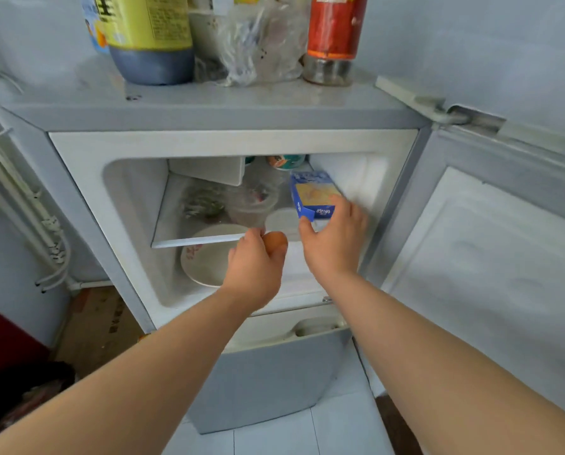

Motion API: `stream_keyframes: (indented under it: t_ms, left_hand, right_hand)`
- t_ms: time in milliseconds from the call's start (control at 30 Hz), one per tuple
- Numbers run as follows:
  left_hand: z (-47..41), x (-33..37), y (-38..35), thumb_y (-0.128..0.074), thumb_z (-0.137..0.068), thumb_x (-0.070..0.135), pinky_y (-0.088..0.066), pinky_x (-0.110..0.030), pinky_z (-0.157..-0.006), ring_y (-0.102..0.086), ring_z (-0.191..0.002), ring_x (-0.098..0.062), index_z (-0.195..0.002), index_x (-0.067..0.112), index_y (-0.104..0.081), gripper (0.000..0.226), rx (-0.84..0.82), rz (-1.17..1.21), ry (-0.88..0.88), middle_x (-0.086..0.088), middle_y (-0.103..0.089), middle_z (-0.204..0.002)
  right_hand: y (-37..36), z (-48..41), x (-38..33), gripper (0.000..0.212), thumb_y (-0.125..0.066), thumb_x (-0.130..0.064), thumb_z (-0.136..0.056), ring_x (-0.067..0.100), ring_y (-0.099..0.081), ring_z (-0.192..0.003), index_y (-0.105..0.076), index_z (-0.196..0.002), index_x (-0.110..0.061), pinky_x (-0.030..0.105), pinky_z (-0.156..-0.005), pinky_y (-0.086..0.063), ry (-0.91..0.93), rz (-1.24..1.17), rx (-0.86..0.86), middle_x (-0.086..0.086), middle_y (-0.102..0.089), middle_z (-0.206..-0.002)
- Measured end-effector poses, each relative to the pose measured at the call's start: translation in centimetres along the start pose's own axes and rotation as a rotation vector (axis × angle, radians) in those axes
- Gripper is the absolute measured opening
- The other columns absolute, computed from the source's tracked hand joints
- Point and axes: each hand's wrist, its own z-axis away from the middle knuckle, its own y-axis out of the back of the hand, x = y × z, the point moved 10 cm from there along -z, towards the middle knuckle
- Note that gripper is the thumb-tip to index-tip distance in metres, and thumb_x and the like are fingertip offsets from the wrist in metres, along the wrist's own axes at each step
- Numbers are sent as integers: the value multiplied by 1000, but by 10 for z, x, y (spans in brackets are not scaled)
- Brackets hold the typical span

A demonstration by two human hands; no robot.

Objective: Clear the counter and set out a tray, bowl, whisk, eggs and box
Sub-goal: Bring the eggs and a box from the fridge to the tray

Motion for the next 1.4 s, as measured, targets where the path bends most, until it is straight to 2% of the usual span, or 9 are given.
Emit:
stream_keyframes:
  t_ms: [100,267,467,600,800,1000,1167,1300,1400]
  left_hand:
    - [-15,12,17,-47,-96,29,-41,-39,-95,-50,-111,-30,-116,11,-48,27,56,12,-22,-7,-58,-114]
    - [-39,8,28,-47,-96,32,-39,-40,-101,-45,-123,-31,-136,6,-37,49,78,67,23,-10,-52,-130]
    - [-61,3,33,-45,-95,38,-42,-47,-99,-49,-116,-33,-125,12,-42,40,70,99,45,-10,-56,-119]
    - [-67,3,32,-43,-95,39,-42,-48,-99,-49,-114,-33,-125,11,-43,41,61,93,50,-11,-56,-117]
    - [-58,-1,29,-44,-95,39,-41,-47,-100,-48,-117,-32,-129,11,-41,44,60,113,90,-10,-54,-123]
    - [-22,12,32,-44,-97,35,-40,-39,-95,-45,-121,-31,-133,9,-39,46,73,158,134,-10,-53,-125]
    - [33,33,38,-46,-96,31,-39,-32,-76,-48,-101,-25,-122,13,-44,31,102,218,150,2,-49,-93]
    - [74,43,41,-48,-94,31,-42,-34,-83,-50,-108,-29,-115,17,-45,25,143,243,153,-3,-54,-104]
    - [101,67,46,-48,-93,31,-45,-35,-84,-53,-103,-28,-124,13,-45,36,163,277,140,-6,-57,-109]
  right_hand:
    - [-9,-21,1,64,-68,-44,-77,30,-37,-128,-48,-125,-7,32,-104,-25,-74,125,-39,11,-49,-133]
    - [-22,-35,-10,75,-67,-53,-74,34,-37,-124,-44,-129,-6,38,-105,-29,-146,275,-73,14,-48,-133]
    - [-37,-48,-6,75,-62,-56,-78,34,-36,-125,-43,-129,-4,38,-106,-28,-255,366,-110,15,-48,-135]
    - [-43,-45,-5,85,-71,-53,-70,35,-34,-127,-39,-130,-3,38,-108,-27,-281,340,-138,16,-41,-137]
    - [-35,-28,-4,95,-78,-49,-62,33,-37,-124,-35,-133,-1,39,-102,-40,-280,181,-222,14,-37,-134]
    - [11,-3,3,90,-79,-46,-61,29,-40,-121,-39,-129,-4,33,-96,-42,-298,121,-278,11,-36,-129]
    - [68,37,12,83,-80,-37,-58,30,-38,-119,-39,-122,-4,33,-97,-41,-373,52,-304,11,-33,-127]
    - [109,64,9,79,-79,-37,-53,29,-46,-115,-41,-115,-6,38,-95,-46,-369,17,-299,10,-44,-121]
    - [145,69,-5,77,-72,-42,-46,27,-59,-101,-41,-109,-13,39,-85,-53,-353,-45,-318,4,-55,-111]
